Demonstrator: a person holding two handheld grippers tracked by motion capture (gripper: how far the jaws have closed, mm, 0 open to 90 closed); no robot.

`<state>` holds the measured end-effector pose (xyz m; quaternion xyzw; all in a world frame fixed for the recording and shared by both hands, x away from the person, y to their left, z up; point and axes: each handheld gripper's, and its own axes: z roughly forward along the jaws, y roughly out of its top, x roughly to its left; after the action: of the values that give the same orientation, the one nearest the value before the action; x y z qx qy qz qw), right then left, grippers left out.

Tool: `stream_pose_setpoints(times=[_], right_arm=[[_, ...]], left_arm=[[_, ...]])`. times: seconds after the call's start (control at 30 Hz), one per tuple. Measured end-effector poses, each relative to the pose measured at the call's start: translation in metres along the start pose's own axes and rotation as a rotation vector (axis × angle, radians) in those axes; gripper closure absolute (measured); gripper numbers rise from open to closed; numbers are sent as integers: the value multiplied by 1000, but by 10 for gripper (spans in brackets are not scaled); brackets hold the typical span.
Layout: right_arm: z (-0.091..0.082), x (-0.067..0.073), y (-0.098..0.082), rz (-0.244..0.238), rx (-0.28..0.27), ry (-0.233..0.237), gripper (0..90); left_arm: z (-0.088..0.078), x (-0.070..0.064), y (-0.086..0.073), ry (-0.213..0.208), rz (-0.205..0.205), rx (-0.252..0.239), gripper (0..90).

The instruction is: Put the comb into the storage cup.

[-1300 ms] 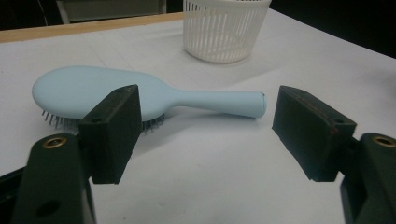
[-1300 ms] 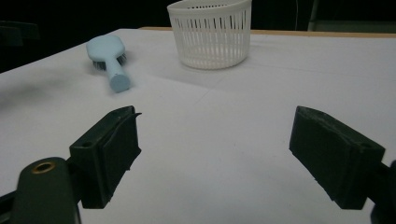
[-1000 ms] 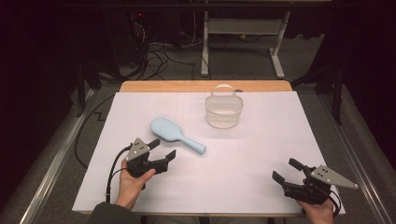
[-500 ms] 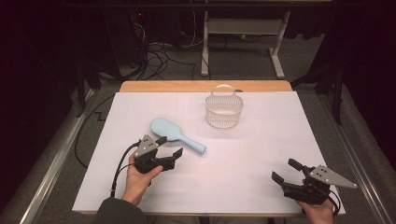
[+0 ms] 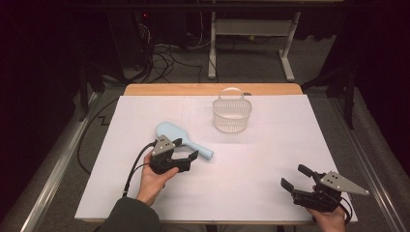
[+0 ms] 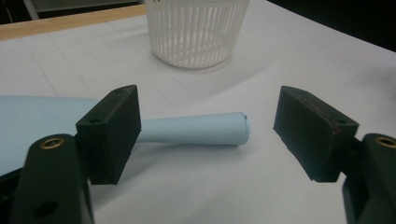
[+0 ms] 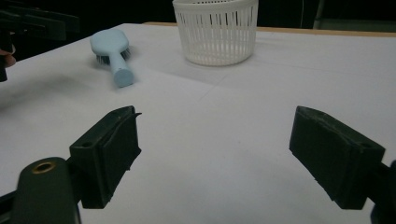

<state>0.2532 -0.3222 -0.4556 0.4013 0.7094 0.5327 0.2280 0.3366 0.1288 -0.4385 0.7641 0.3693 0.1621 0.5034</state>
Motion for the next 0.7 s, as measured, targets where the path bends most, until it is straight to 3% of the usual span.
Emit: stream_pose_setpoints(times=[0.37,0.7], right_arm=[[1,0,0,-2,8,5,164],[0,0,0,1,6,2,164]], left_arm=[[14,-3,11,-6,3,-2,241],[35,-8,22,-11,26,29,249]])
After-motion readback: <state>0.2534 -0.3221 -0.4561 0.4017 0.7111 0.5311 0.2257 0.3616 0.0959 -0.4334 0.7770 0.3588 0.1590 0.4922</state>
